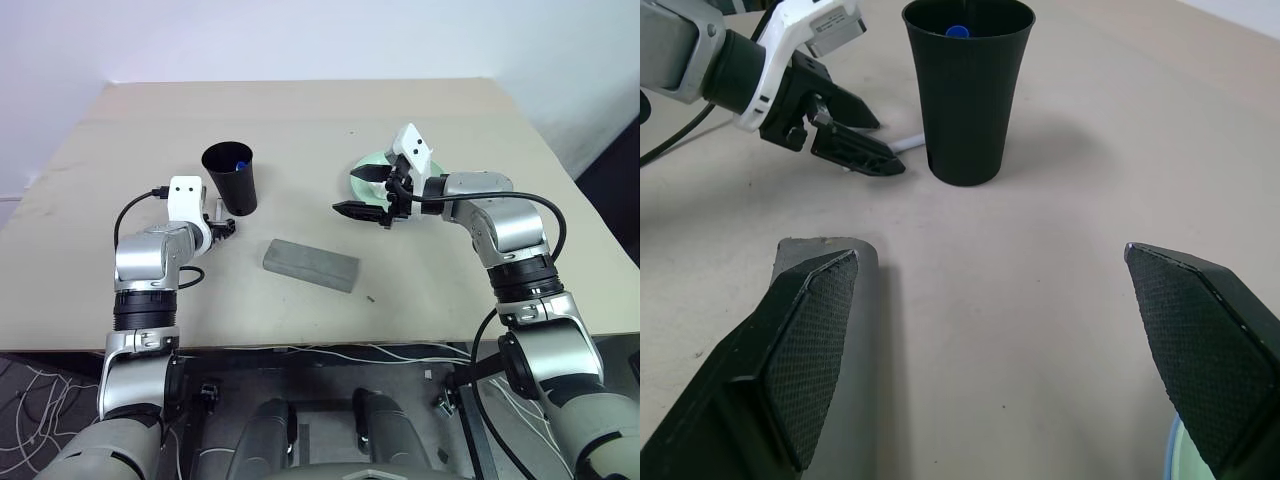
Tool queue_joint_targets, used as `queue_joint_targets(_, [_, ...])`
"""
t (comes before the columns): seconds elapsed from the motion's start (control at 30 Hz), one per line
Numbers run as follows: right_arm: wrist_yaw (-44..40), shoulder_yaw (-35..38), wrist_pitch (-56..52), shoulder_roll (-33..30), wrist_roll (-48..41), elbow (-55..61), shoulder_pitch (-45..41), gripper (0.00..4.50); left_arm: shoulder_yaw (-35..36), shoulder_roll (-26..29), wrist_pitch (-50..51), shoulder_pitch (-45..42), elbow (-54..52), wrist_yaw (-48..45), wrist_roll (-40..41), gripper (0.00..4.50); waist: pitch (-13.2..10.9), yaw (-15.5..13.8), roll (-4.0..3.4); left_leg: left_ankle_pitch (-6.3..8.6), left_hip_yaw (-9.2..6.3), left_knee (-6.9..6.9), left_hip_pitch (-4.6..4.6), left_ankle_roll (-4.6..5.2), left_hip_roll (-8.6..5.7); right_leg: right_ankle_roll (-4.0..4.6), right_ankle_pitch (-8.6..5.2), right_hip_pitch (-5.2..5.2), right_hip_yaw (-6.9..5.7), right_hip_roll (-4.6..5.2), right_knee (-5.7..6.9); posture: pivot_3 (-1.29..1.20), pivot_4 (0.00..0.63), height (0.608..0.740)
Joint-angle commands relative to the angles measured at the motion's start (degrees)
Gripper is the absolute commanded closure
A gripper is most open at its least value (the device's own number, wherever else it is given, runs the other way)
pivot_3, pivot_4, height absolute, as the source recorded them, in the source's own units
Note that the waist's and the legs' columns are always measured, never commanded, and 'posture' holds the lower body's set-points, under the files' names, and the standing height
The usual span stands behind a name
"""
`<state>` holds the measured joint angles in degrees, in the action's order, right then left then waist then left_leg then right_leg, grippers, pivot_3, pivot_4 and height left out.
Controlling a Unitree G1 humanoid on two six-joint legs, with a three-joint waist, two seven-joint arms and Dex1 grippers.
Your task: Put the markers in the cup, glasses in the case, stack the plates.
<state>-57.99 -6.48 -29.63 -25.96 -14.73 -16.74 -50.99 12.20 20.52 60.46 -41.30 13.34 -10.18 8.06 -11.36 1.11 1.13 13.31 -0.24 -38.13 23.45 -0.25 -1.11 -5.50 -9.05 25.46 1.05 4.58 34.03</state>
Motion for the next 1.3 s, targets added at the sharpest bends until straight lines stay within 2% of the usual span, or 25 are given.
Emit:
queue_joint_targets(0.03, [0.11, 0.82, 1.03, -0.29, -0.2, 0.75, -0.76, 0.0, 0.43, -0.07, 0.66, -0.96, -1.1, 1.1, 0.24, 0.43, 0.0, 0.0, 0.0, 0.0, 0.0, 0.0, 0.0, 0.0, 0.0, 0.0, 0.0, 0.0, 0.0, 0.0, -0.01, 0.0, 0.15, 0.733])
queue_joint_targets(0.1, [0.08, 0.86, 1.1, -0.37, -0.18, 0.67, -0.79, 0.0, 0.51, 0.01, 0.52, -0.83, -1.01, 1.38, 0.3, 0.83, 0.0, 0.0, 0.0, 0.0, 0.0, 0.0, 0.0, 0.0, 0.0, 0.0, 0.0, -0.01, 0.0, 0.01, -0.01, 0.0, 0.15, 0.733])
queue_joint_targets(0.43, [0.0, 0.88, 1.16, -0.65, -0.12, 0.75, -0.48, 0.0, 2.31, 0.72, 4.54, -1.94, 0.68, 5.14, -0.3, 4.25, 0.0, 0.0, 0.0, 0.0, 0.0, 0.0, 0.0, 0.0, 0.0, -0.01, -0.02, -0.02, 0.0, 0.02, -0.04, 0.0, 0.15, 0.733])
queue_joint_targets(0.7, [-0.03, 1.16, 1.26, -1.14, -0.23, 1.09, -0.07, 0.0, 5.21, 1.07, 1.74, -2.12, 1.55, 10.56, -1.4, 4.31, 0.0, 0.55, 0.0, 0.0, -0.01, 0.05, -0.08, -0.01, 0.03, -0.18, -0.13, -0.02, 0.0, -0.02, -0.02, 0.0, 0.15, 0.733])
queue_joint_targets(0.87, [-0.28, 1.3, 1.31, -1.05, -0.56, 1.01, -0.33, 0.0, 4.85, 3.8, -5.36, -2.59, 3.4, 12.36, -3.15, 4.31, -0.01, 1.29, 0.01, 0.01, -0.02, 0.07, -0.06, -0.01, 0.04, -0.14, -0.1, -0.01, 0.0, -0.02, -0.03, 0.0, 0.15, 0.733])
queue_joint_targets(1.03, [-0.51, 2.66, 0.3, -0.18, -2.67, 1.66, -0.71, 0.0, 3.8, 7.28, -25.49, -1.38, 5.54, 12.04, -5.9, 4.31, -0.02, 1.18, 0.03, 0.01, -0.03, 0.17, -0.03, -0.02, 0.04, 0.0, 0.0, 0.0, -0.01, 0.03, -0.13, 0.0, 0.15, 0.733])
queue_joint_targets(1.17, [-1.31, 3.5, -0.87, -0.28, -4.72, 2.64, -0.67, 0.0, 5.5, 9.26, -40.92, -1.25, 7.05, 8.92, -4.87, 4.31, -0.02, 0.96, 0.03, 0.02, -0.02, 0.26, -0.01, -0.03, 0.12, 0.03, 0.0, -0.01, 0.0, 0.13, -0.33, 0.0, 0.15, 0.733])
queue_joint_targets(1.3, [-2.19, 5.65, -3.16, -0.38, -8.66, 4.25, -1.03, 0.0, 5.35, 12.14, -52.31, -0.9, 10.91, 5.9, -5.32, 4.31, -0.02, 0.9, 0.03, 0.02, -0.02, 0.39, 0.07, -0.03, 0.13, 0.07, 0.04, 0.0, 0.0, 0.16, -0.59, 0.0, 0.15, 0.733])
